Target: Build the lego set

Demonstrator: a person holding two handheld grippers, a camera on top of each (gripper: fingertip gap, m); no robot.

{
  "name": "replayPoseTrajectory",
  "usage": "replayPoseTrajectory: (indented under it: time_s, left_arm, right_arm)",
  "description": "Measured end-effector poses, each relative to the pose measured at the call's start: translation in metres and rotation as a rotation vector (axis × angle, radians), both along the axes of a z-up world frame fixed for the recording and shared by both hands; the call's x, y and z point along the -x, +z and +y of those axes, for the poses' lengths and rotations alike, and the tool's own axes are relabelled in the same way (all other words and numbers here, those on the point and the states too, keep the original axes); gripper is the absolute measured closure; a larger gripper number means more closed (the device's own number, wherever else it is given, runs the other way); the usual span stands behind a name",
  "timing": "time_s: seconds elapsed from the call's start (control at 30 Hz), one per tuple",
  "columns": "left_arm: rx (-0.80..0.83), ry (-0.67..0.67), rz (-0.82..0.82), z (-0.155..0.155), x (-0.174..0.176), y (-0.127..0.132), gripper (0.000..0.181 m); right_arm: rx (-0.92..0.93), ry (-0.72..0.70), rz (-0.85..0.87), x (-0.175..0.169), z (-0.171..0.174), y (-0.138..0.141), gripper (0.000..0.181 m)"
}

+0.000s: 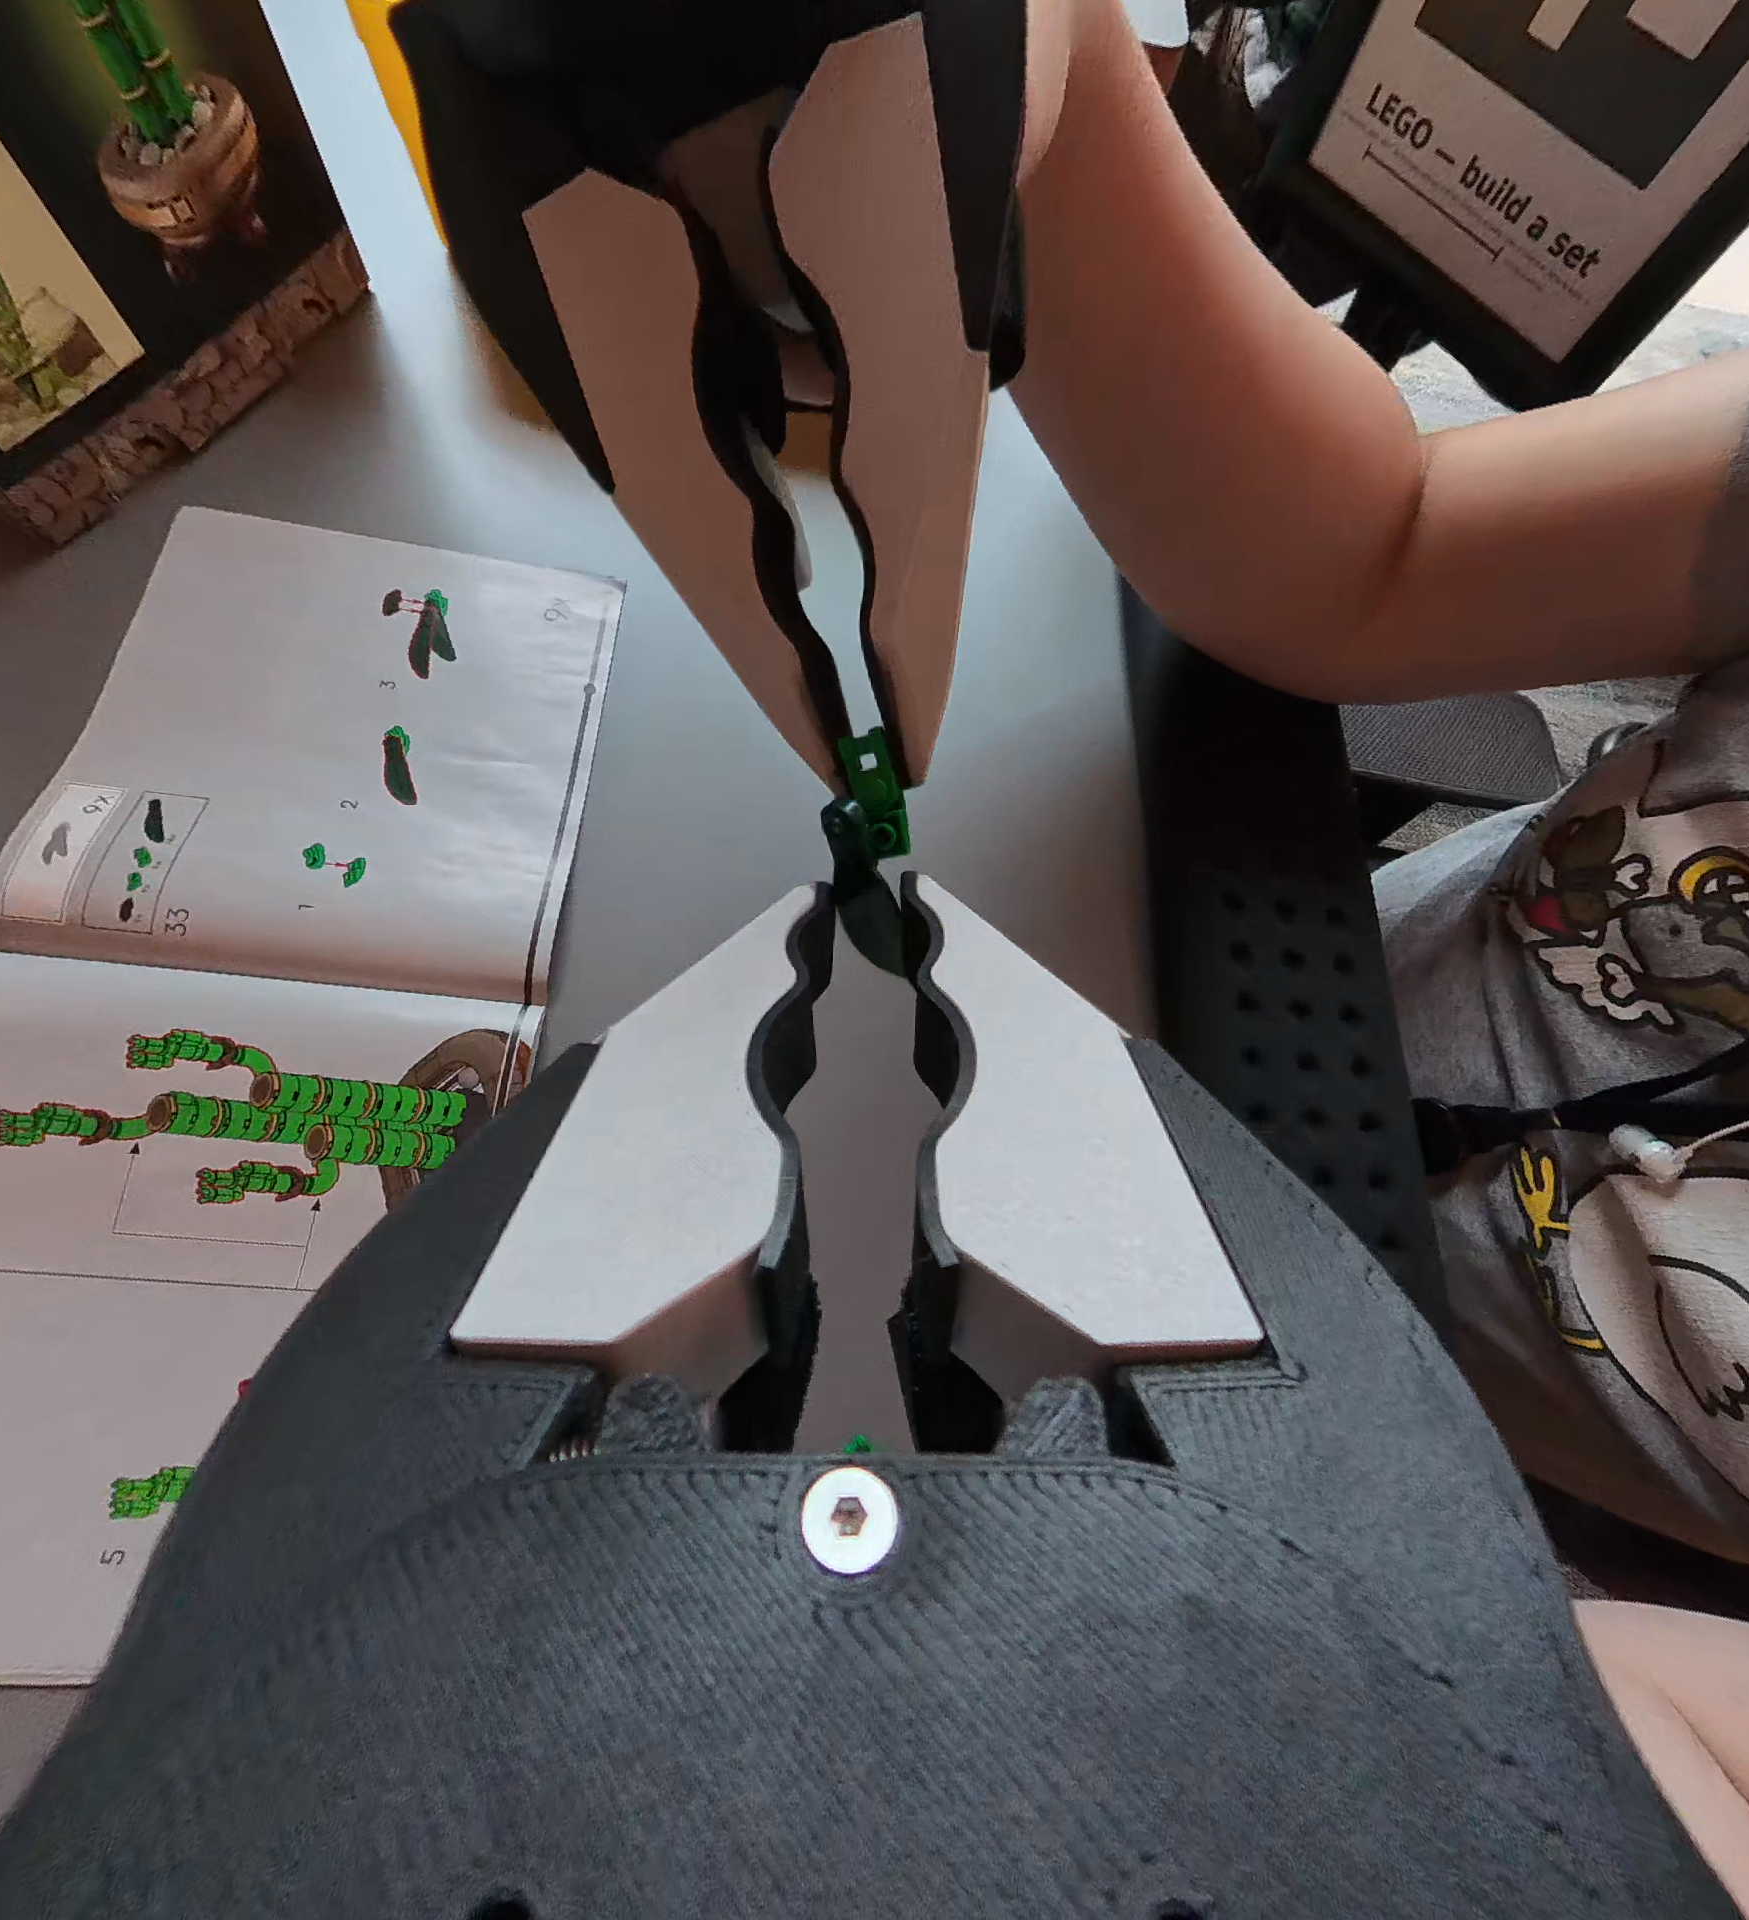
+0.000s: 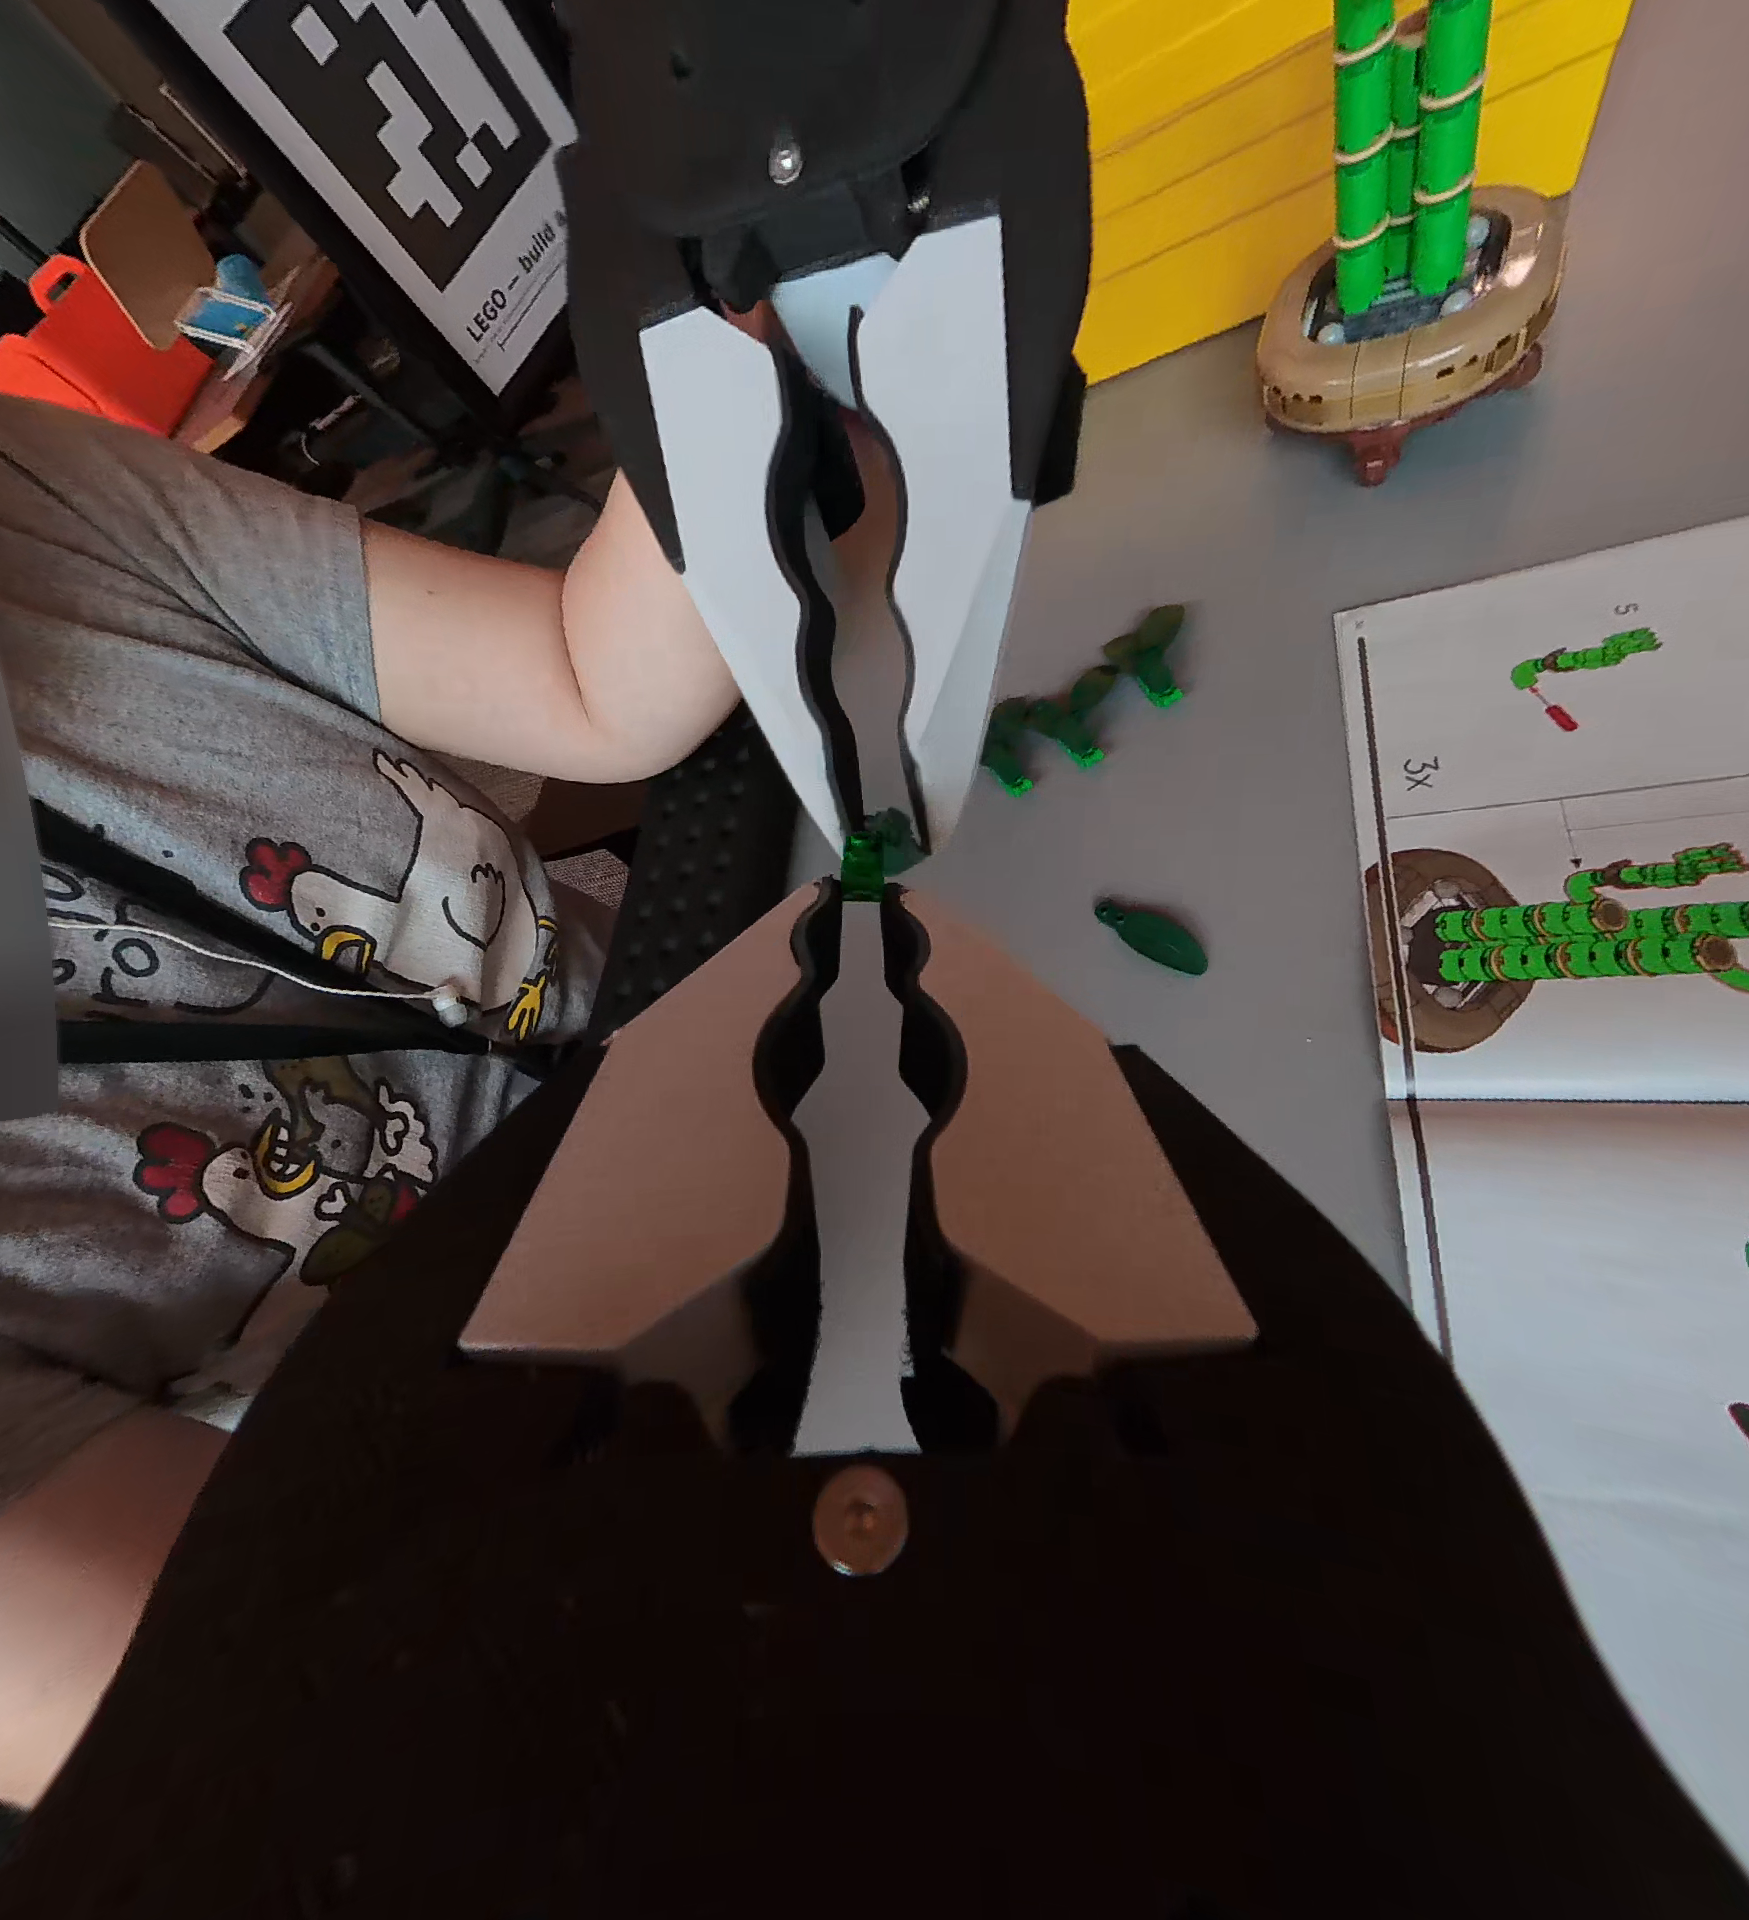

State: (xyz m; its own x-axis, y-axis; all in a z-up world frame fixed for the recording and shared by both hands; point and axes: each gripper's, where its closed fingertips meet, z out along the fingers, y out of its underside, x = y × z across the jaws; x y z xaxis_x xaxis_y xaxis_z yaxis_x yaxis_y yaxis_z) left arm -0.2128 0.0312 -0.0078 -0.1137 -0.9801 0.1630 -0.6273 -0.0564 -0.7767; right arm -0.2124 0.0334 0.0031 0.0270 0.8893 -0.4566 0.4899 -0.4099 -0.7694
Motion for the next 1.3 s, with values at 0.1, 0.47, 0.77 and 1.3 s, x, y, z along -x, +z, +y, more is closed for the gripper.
replayPoseTrajectory:
  time_s: [0.1,0.47,0.77,1.3]
  left_arm:
    - [-0.031,0.006,0.016,0.003,-0.001,-0.005,0.178]
    - [-0.093,0.028,0.11,0.007,0.0,-0.025,0.177]
    - [-0.096,0.031,0.128,0.008,0.003,-0.029,0.171]
    - [-0.256,0.151,0.194,0.028,-0.005,-0.033,0.169]
  right_arm:
    - [0.036,-0.005,-0.023,0.001,0.001,-0.005,0.175]
    - [0.016,-0.027,-0.131,0.001,0.005,-0.022,0.175]
    - [-0.018,-0.077,-0.156,0.001,0.014,-0.024,0.176]
    - [-0.005,-0.173,-0.182,-0.001,0.028,-0.026,0.176]
